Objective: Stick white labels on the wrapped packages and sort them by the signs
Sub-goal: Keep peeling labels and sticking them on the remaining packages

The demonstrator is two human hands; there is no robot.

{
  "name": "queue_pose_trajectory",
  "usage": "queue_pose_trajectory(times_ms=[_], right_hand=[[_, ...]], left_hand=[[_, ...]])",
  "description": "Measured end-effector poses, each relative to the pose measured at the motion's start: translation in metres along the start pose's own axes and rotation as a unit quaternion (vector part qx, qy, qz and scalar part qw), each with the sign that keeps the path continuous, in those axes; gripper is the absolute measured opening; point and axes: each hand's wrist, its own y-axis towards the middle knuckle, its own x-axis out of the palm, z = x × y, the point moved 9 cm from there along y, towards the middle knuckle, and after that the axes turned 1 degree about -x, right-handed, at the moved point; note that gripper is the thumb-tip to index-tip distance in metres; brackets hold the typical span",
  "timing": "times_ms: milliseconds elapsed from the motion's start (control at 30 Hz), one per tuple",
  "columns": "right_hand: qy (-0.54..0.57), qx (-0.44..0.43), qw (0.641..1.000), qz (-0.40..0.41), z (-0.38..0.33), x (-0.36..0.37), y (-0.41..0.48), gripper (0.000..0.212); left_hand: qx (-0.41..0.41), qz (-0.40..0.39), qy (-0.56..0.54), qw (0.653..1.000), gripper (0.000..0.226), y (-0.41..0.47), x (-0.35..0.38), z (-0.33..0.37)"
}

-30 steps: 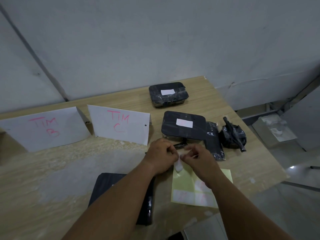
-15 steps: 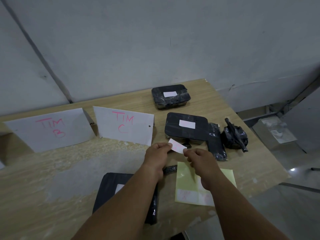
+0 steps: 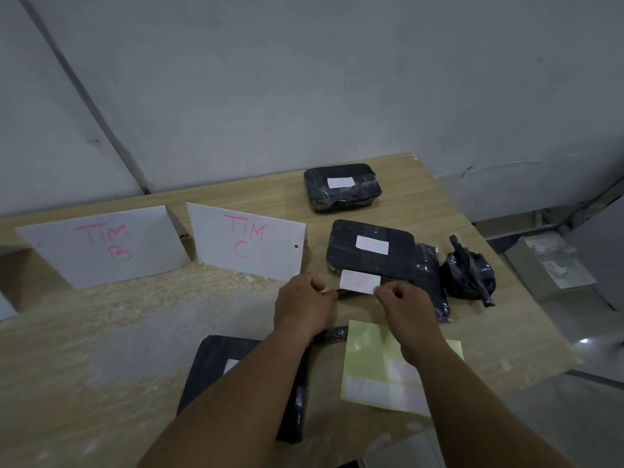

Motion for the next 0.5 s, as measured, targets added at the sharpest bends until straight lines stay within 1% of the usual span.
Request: queue_pose_trajectory(times_ms=[33,67,133,200,233,367,500], right_hand=[[-0.008,-0.005,1.000,-0.004,-0.001,-0.001,0.002,0.023],[-0.013,-0.009,1.000,-0.007,-0.001,-0.003,0.003,0.023],[-0.019,-0.014,1.000,-0.015,-0.001,-0.004,0.004,0.022],[-0.029,-0.018,0.999,-0.030,0.000,-0.005,0.005,0.019],[-0.034,-0.019,0.998,-0.039,0.001,-0.005,0.005,0.019],[-0.053,-0.026,0.996,-0.070,0.005,-0.005,0.005,0.020],[-0.088,-0.033,0.992,-0.083,0.007,-0.005,0.005,0.016]], left_hand=[[0.033,0.011,0.072,0.997,0.009,0.001,-0.002,0.005],[0.069,0.018,0.141,0.987,0.008,0.003,-0.001,0.010],[0.128,0.008,0.269,0.955,0.020,0.006,0.009,0.019],[0.157,-0.013,0.371,0.915,0.027,0.009,0.020,0.024],[0.159,-0.023,0.399,0.903,0.029,0.010,0.024,0.025],[0.150,-0.035,0.430,0.890,0.030,0.017,0.035,0.026],[0.159,-0.033,0.481,0.861,0.032,0.016,0.042,0.025]])
